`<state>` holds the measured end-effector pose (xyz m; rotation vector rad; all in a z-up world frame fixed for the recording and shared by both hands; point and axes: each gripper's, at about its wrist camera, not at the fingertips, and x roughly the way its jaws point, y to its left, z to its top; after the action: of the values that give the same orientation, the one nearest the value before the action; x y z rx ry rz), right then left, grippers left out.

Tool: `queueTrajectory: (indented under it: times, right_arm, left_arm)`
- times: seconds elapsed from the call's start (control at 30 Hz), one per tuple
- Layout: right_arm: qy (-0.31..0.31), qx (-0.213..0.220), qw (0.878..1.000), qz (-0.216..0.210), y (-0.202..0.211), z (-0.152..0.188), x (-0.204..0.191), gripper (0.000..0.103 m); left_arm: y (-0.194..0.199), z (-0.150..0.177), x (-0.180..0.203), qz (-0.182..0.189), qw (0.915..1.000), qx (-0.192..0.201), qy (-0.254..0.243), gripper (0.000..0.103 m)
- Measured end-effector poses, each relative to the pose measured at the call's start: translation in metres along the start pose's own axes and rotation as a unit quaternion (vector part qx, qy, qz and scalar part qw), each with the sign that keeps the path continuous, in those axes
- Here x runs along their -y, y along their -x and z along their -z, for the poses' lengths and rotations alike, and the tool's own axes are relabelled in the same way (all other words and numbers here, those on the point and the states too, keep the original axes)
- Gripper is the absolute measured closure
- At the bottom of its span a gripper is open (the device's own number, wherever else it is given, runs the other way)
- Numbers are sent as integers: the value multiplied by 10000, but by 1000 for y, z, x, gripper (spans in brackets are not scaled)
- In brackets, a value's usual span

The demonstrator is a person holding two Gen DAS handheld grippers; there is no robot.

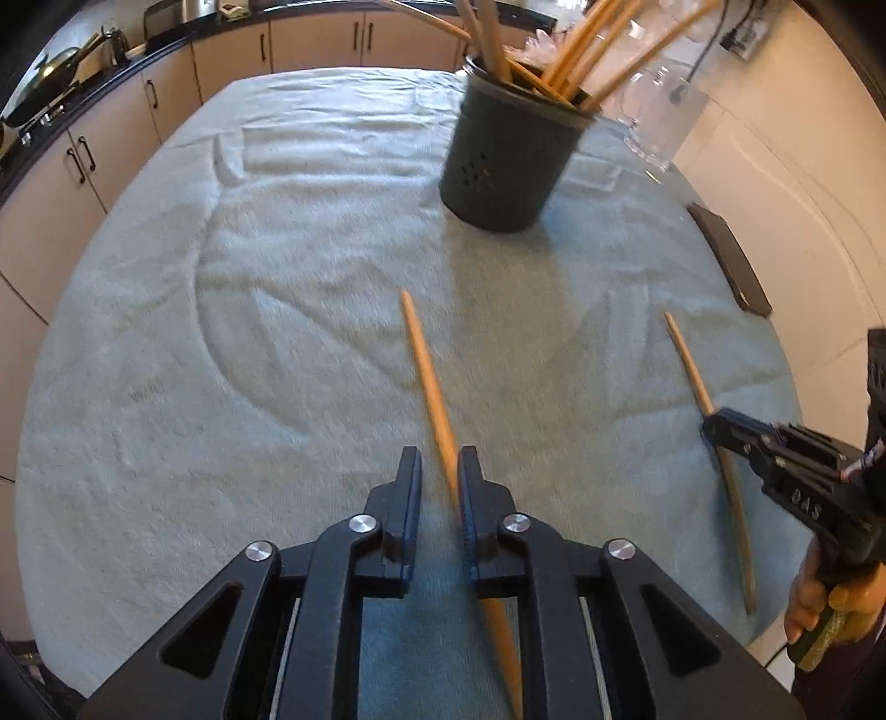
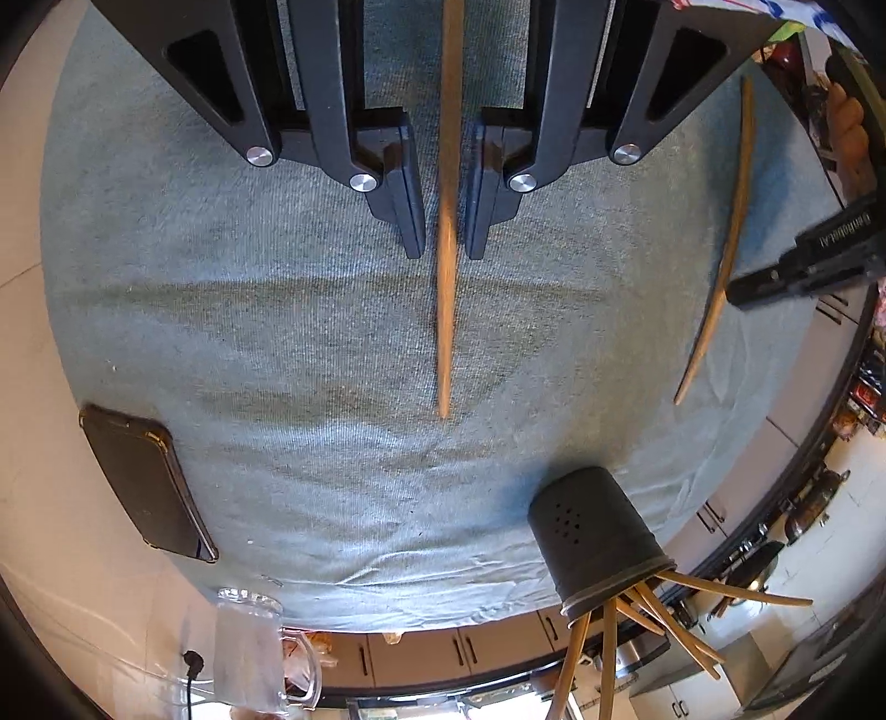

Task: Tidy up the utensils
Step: 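Close the left gripper on a chopstick while the right gripper grasps another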

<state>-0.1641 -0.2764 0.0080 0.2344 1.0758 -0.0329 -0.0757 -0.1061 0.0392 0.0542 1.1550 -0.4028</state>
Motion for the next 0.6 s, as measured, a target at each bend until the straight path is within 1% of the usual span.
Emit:
queueTrajectory:
  times: [0.07,0.13,0.2,0.3,0.6]
  right_arm:
    - [124,-98,9998,86,-2,-5,-4,87]
    - [254,-183,9994,177,-6,-11,-6,87]
    - [366,-283,9985,308,-11,-21,-9,87]
    - [424,-366,9977,377,-17,-32,-11,87]
    - [689,-568,9941,612,-36,-65,-21,87]
  left_arm:
    - [-8,-13,1,27,10000,-52,-26,88]
    - [-18,-24,1,18,9998,-184,-60,88]
    - [-26,-33,0,69,9996,-273,6,88]
    - [-35,-44,-4,139,9992,-377,85,88]
    - [-46,-65,-6,95,9990,-399,159,88]
